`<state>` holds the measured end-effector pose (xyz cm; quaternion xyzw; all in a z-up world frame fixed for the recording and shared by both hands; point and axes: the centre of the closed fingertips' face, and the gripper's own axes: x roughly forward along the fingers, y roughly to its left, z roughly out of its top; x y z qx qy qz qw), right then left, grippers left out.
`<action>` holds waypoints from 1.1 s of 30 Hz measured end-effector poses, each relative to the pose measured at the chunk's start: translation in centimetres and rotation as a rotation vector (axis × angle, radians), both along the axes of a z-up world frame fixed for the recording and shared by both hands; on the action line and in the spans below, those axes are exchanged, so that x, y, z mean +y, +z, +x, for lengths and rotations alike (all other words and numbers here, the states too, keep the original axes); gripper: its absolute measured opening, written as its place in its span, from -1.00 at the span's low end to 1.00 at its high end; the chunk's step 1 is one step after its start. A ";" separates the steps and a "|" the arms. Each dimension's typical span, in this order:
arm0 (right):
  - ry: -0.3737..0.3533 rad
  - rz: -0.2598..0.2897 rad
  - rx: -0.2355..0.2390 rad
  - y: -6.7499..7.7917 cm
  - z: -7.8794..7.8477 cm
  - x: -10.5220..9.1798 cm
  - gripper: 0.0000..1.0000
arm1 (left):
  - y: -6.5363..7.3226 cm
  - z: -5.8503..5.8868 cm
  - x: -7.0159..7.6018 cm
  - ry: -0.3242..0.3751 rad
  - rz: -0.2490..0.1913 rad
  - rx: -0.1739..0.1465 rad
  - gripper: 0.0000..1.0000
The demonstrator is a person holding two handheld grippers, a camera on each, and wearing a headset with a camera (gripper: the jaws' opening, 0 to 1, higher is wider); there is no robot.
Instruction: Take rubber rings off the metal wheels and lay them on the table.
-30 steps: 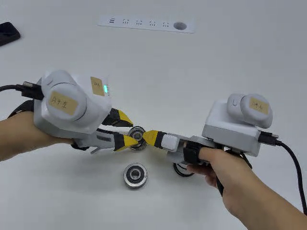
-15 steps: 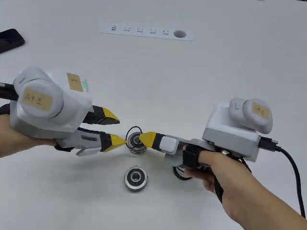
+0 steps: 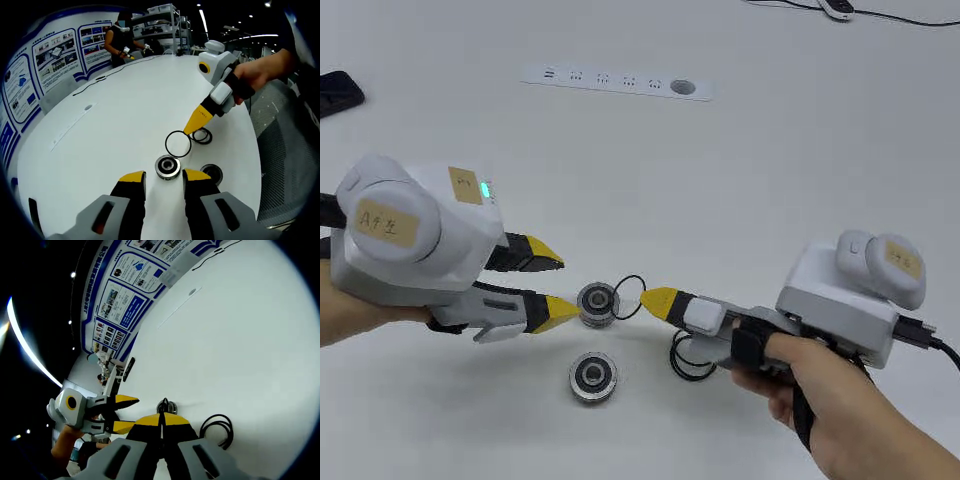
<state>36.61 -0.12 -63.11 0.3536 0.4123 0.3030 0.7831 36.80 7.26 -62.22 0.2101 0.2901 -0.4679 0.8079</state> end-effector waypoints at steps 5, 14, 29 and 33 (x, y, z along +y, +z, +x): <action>-0.027 -0.015 0.014 -0.4 -0.8 -1.6 -0.96 | -0.1 -0.2 0.2 0.013 0.006 0.002 -0.39; -0.074 -0.044 0.059 -1.6 -2.5 -4.2 -0.96 | -0.2 -1.1 0.1 0.003 0.021 0.005 -0.35; -0.165 -0.094 0.115 -3.5 -3.0 -6.5 -0.96 | 0.1 -1.7 0.7 0.033 0.005 0.004 -0.36; -0.147 -0.136 0.101 -3.8 -3.0 -6.6 -0.90 | 0.1 -1.8 0.7 0.040 -0.002 0.006 -0.36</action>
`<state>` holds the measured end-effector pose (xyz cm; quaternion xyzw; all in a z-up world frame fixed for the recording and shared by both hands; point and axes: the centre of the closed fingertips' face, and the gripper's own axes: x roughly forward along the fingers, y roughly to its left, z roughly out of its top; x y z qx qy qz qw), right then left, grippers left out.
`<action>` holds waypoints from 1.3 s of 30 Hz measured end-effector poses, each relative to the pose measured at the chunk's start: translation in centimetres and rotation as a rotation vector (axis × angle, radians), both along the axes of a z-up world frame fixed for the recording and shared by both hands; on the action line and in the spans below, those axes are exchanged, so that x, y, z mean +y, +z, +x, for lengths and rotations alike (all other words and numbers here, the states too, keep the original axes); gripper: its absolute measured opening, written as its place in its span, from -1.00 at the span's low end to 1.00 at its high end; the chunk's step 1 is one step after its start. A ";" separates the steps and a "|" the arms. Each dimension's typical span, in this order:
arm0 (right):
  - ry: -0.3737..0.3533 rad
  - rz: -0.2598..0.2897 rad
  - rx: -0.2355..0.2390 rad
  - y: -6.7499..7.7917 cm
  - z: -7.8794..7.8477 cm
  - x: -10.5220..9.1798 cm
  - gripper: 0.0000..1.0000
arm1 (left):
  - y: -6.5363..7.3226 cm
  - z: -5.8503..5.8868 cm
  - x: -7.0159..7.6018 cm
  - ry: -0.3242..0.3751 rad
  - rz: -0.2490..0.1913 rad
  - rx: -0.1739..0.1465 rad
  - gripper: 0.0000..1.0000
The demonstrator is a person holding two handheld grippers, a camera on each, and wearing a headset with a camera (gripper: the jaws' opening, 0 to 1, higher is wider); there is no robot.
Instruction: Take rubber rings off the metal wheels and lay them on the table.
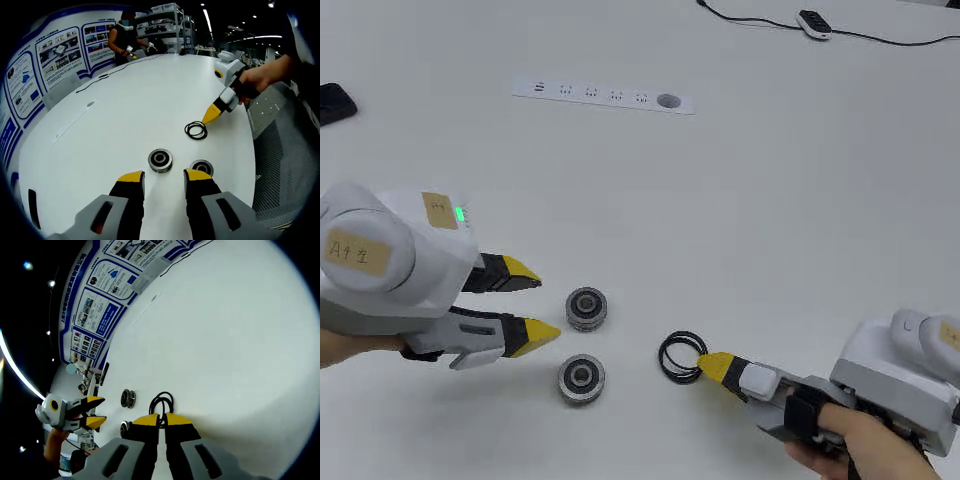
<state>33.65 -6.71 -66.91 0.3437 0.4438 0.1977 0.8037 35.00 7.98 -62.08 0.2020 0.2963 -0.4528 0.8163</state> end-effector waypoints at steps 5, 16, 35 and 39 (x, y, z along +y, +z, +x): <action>0.031 -0.053 -0.042 0.0 0.2 -0.6 -0.89 | -0.3 -0.2 -0.1 -0.001 -0.007 0.010 -0.36; 0.099 -0.198 -0.315 3.2 3.0 -3.5 -0.81 | 0.2 0.5 0.3 0.066 -0.059 -0.006 -0.31; 0.340 -0.432 -0.653 9.2 2.5 -6.4 -0.49 | 4.5 -0.9 0.2 0.110 -0.225 -0.104 -0.03; 0.505 -0.489 -0.690 8.7 0.8 -4.7 -0.37 | 4.1 -2.4 0.2 0.089 -0.218 -0.089 0.10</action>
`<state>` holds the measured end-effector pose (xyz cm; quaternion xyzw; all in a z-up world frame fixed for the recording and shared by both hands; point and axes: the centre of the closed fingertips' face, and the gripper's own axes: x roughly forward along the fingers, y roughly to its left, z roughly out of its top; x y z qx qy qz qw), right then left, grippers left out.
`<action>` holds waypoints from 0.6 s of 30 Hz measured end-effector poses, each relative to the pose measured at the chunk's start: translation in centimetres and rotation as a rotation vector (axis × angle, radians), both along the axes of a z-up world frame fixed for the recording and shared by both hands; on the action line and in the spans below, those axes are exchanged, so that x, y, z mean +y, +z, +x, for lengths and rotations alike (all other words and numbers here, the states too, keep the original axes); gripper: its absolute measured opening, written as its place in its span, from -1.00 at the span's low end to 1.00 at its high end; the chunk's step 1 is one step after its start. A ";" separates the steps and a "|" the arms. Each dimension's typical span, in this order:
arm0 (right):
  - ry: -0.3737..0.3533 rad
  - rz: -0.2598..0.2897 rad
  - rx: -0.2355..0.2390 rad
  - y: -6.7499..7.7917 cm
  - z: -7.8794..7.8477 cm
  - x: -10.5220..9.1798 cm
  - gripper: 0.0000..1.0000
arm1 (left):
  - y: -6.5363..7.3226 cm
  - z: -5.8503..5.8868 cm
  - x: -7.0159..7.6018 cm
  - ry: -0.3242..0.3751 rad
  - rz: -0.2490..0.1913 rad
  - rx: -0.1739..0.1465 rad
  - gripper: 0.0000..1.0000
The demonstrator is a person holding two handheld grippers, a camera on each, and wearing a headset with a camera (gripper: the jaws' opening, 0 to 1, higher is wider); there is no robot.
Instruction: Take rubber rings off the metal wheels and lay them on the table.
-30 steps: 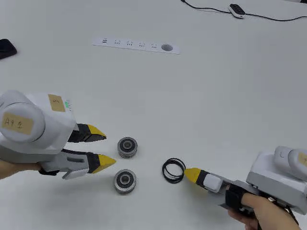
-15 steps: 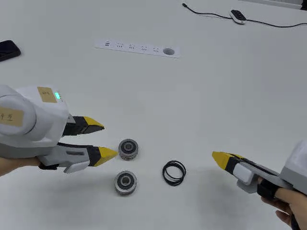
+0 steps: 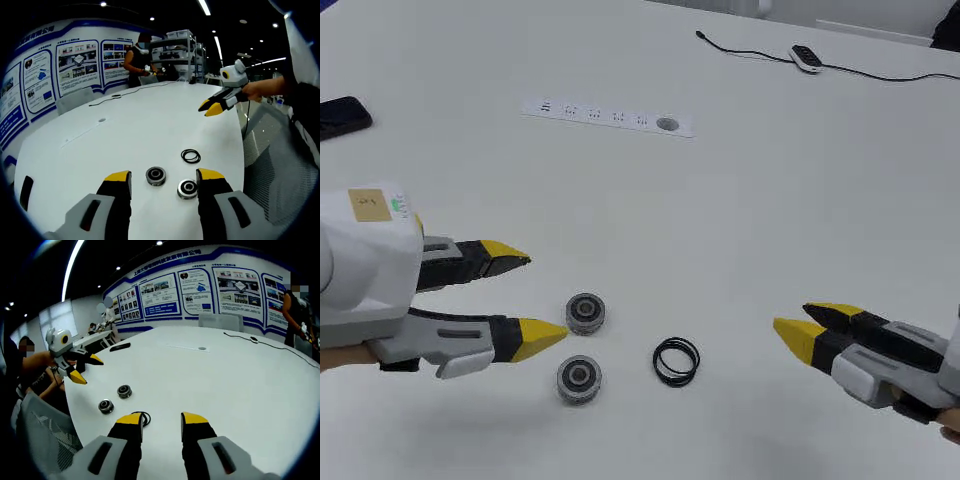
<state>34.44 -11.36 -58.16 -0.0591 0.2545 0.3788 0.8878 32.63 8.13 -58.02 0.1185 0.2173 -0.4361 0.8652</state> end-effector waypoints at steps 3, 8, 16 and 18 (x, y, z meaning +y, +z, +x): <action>0.068 -0.037 0.003 -0.7 -1.0 0.7 -0.30 | -0.6 -0.9 0.6 -0.002 0.030 0.007 0.18; 0.099 -0.052 0.017 -1.3 -2.1 0.9 -0.26 | -1.0 -2.3 1.7 0.020 0.022 0.022 0.29; 0.142 -0.106 0.015 -1.7 -3.0 0.1 -0.11 | -1.5 -3.3 2.9 0.062 0.020 0.029 0.47; 0.152 -0.118 0.015 -1.8 -3.2 0.0 -0.06 | -1.5 -3.4 2.8 0.065 0.021 0.029 0.51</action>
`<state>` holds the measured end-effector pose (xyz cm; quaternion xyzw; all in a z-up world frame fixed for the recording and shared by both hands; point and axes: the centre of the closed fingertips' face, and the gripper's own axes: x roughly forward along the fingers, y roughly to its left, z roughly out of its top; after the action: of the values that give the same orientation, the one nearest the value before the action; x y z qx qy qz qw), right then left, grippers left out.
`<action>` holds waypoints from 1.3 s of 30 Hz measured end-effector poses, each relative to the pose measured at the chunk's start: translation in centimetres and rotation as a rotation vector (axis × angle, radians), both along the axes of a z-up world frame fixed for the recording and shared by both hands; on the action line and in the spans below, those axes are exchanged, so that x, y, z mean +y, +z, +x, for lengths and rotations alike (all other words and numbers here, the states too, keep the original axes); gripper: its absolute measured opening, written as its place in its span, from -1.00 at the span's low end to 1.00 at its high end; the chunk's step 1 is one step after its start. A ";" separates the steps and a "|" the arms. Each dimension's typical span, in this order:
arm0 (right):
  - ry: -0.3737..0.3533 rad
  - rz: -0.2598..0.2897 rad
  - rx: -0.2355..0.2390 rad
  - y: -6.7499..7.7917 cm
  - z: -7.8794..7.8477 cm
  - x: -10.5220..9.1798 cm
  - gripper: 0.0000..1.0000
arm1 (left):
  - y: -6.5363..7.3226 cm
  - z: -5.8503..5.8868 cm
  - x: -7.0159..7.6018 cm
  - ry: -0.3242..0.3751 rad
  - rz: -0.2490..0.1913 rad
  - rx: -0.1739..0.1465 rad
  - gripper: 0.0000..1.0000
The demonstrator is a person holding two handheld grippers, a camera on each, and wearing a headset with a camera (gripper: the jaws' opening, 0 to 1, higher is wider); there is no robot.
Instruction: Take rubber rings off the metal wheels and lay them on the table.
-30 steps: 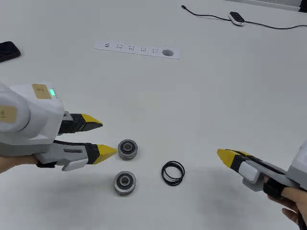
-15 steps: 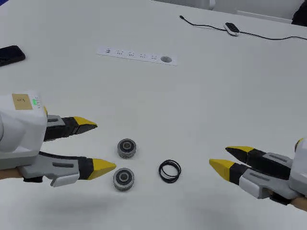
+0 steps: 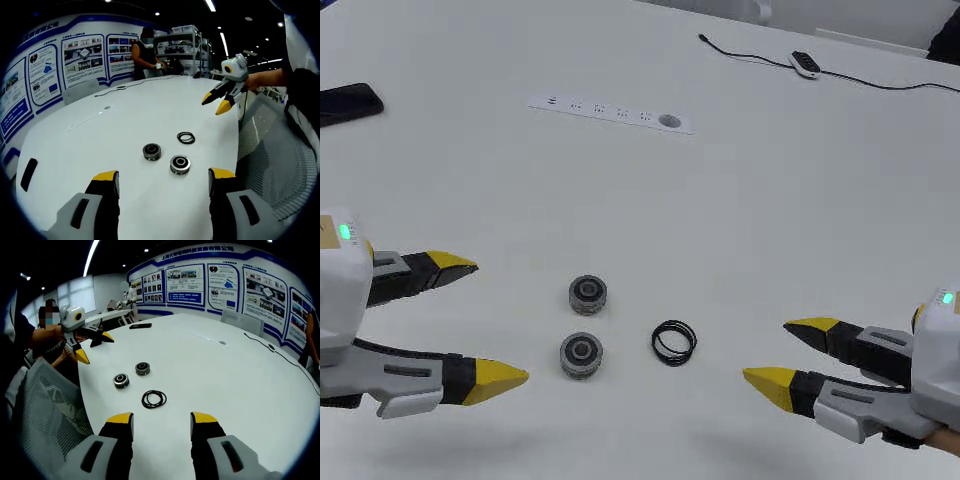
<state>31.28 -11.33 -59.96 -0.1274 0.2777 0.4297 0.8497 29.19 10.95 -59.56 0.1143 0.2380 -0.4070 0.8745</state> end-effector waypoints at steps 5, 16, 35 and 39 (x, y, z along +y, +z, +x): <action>0.012 -0.017 0.011 -0.1 -0.3 0.2 -0.04 | -0.3 -0.4 -0.7 -0.013 0.011 -0.001 0.59; 0.093 -0.096 0.004 -0.6 -0.5 1.3 0.14 | -1.8 -0.9 -0.7 -0.014 0.038 0.013 0.68; 0.094 -0.131 -0.012 -0.4 0.6 1.2 0.33 | -2.3 -1.0 -0.5 -0.012 0.048 0.010 0.72; 0.097 -0.128 -0.012 -0.4 0.5 1.4 0.33 | -2.3 -1.1 -0.5 -0.016 0.052 0.013 0.72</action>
<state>31.81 -9.96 -60.39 -0.1972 0.2931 0.4510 0.8196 28.10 10.40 -61.90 0.1362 0.2530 -0.4084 0.8664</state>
